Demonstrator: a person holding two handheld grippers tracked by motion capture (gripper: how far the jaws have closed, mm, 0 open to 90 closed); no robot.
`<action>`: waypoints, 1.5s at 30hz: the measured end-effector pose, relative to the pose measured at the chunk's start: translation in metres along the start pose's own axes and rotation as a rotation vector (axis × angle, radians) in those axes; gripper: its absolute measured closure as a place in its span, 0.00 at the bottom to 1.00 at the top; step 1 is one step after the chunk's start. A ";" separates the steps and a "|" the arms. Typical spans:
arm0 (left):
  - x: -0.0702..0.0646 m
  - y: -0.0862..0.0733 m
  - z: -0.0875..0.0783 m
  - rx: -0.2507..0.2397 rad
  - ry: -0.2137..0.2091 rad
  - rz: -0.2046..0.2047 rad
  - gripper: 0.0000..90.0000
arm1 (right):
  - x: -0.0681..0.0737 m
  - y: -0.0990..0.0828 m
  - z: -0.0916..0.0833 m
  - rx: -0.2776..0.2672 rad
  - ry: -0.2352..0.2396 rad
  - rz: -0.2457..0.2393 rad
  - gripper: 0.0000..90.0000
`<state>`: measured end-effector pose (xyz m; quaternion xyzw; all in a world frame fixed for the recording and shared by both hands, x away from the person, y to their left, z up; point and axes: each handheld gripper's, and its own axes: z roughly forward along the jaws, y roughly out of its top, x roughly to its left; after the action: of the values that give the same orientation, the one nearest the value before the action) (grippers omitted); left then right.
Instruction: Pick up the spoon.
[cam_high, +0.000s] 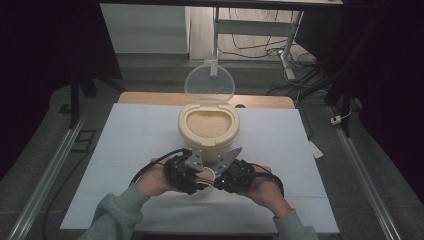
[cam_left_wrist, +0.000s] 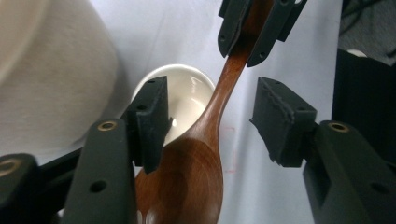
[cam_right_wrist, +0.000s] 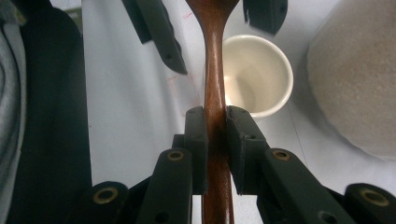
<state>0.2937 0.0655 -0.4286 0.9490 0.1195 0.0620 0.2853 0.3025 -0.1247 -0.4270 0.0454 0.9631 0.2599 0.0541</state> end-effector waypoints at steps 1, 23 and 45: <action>0.000 0.000 0.001 0.008 -0.009 0.005 0.54 | 0.001 0.001 0.000 0.001 -0.007 -0.010 0.87; 0.000 -0.005 0.017 0.054 -0.143 0.048 0.88 | 0.013 0.001 -0.002 0.000 -0.010 -0.164 0.86; 0.011 -0.016 0.006 -0.087 0.002 -0.029 0.89 | -0.013 -0.023 -0.044 -0.406 -0.183 0.217 0.56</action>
<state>0.3021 0.0777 -0.4419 0.9338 0.1305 0.0638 0.3269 0.3089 -0.1678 -0.4000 0.1601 0.8716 0.4473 0.1209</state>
